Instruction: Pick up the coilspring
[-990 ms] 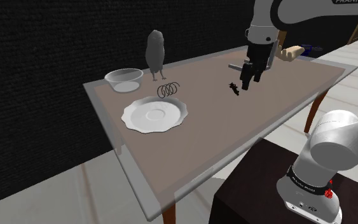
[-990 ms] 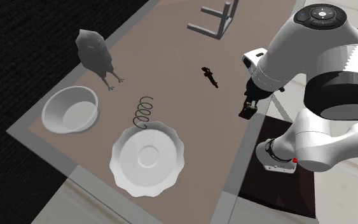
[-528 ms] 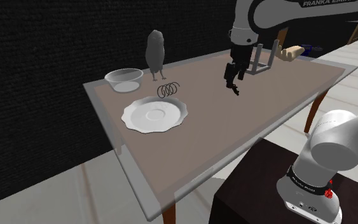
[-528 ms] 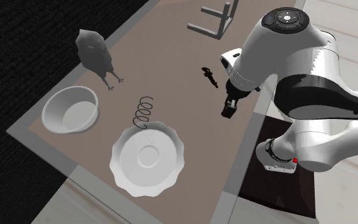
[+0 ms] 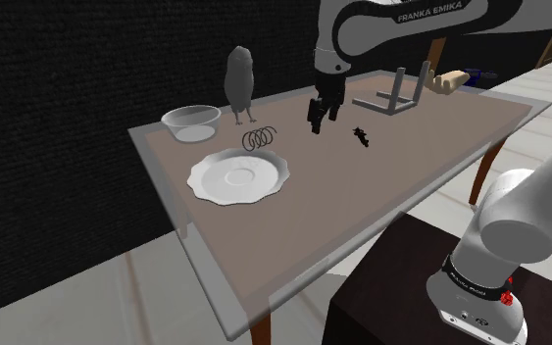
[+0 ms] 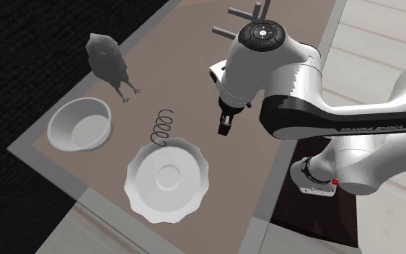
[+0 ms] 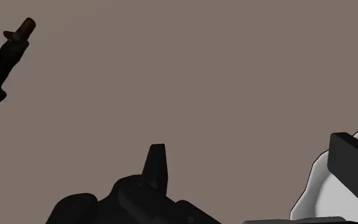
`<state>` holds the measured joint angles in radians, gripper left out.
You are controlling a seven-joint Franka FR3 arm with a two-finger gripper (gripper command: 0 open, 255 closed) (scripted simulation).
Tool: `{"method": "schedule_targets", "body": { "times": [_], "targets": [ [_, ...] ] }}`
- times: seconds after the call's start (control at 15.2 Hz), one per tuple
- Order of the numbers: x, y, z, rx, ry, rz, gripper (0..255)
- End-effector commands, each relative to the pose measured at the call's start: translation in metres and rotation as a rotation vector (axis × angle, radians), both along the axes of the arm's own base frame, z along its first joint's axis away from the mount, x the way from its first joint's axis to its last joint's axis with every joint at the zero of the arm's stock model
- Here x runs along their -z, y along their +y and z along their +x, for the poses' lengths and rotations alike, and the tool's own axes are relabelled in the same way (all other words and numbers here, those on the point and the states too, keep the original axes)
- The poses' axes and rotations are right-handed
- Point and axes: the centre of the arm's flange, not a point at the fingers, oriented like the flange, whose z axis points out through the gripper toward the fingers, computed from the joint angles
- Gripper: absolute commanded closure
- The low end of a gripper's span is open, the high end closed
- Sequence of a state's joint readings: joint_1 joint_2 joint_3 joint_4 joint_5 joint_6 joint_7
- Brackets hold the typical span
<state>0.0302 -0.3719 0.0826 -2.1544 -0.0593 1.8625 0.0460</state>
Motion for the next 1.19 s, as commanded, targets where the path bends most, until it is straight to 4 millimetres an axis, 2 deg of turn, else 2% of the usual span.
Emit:
{"method": "schedule_targets", "body": {
  "times": [0.0,0.92,0.99,1.12],
  "targets": [
    [0.004,0.008,0.025,-0.022,-0.013,-0.007,0],
    [0.016,0.082,0.180,-0.169,-0.097,-0.054,0],
    [0.017,0.087,0.188,-0.176,-0.102,-0.056,0],
    [0.027,0.087,0.188,-0.176,-0.102,-0.056,0]
  ]
}}
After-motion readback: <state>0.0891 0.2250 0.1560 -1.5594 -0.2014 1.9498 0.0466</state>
